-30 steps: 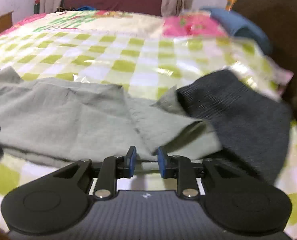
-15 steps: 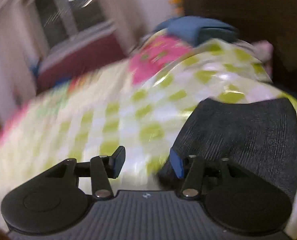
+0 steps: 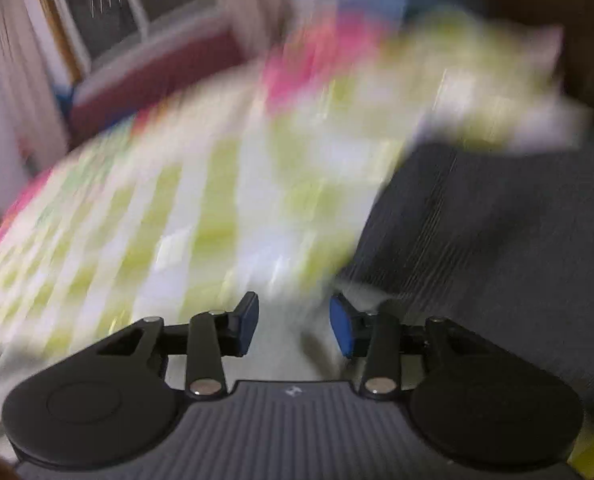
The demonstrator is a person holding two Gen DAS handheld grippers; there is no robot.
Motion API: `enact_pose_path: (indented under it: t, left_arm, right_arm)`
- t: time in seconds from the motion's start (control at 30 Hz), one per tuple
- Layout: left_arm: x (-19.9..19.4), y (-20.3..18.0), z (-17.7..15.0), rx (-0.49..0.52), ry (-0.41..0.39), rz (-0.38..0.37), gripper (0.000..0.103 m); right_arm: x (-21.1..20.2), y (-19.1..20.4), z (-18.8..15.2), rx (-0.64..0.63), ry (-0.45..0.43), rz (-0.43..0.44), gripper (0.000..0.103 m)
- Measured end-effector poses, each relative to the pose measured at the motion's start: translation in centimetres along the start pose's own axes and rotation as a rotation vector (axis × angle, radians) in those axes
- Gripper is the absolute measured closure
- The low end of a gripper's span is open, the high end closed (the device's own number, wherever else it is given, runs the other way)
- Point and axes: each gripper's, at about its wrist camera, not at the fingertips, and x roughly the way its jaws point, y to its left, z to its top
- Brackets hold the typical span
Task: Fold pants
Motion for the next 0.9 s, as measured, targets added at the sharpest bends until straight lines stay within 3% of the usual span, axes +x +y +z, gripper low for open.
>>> enact_pose_path:
  t: [0.07,0.13,0.2,0.3,0.4,0.5,0.6,0.63,0.67,0.73,0.83,0.9]
  left_arm:
    - [0.0,0.3,0.0,-0.014,-0.002,-0.004,0.051]
    - [-0.1,0.4,-0.1,-0.017,-0.005,0.002,0.051]
    - [-0.4,0.6,-0.3,-0.021,-0.009,0.011,0.051]
    - [-0.8,0.9,-0.8,-0.036,-0.006,0.018,0.051]
    - [-1.0,0.8,-0.9,-0.037,-0.003,0.018,0.05]
    - [-1.2,0.7,-0.6,-0.038,-0.006,0.02,0.05]
    - [-0.9,0.8,-0.1,-0.057,0.014,0.029,0.05]
    - [-0.7,0.8,0.1,-0.061,0.024,0.037,0.05]
    - [-0.5,1.0,0.3,-0.074,0.036,0.04,0.047]
    - [0.0,1.4,0.6,-0.118,0.062,0.038,0.046]
    - [0.6,1.8,1.1,-0.172,0.095,0.04,0.045]
    - [0.7,1.9,1.2,-0.191,0.116,0.05,0.042]
  right_arm:
    - [-3.1,-0.7,1.4,0.018,-0.201,-0.067,0.049]
    - [-4.5,-1.3,2.0,0.03,-0.269,-0.122,0.049]
    - [-4.9,-1.5,1.7,0.023,-0.272,-0.164,0.048]
    - [-3.8,0.1,-0.2,-0.07,-0.146,-0.11,0.048]
    - [-3.4,2.9,-3.4,-0.163,-0.026,0.01,0.049]
    - [-1.1,5.1,-5.9,-0.132,0.126,0.178,0.051]
    - [1.2,5.7,-7.1,-0.042,0.24,0.201,0.051]
    - [1.9,5.2,-7.3,0.005,0.257,0.192,0.057]
    - [2.1,4.5,-7.1,0.037,0.251,0.172,0.063]
    - [1.8,3.8,-6.1,0.038,0.214,0.081,0.062]
    - [0.9,3.6,-3.8,-0.119,0.091,-0.162,0.062]
    - [0.3,3.5,-2.1,-0.188,-0.003,-0.255,0.063]
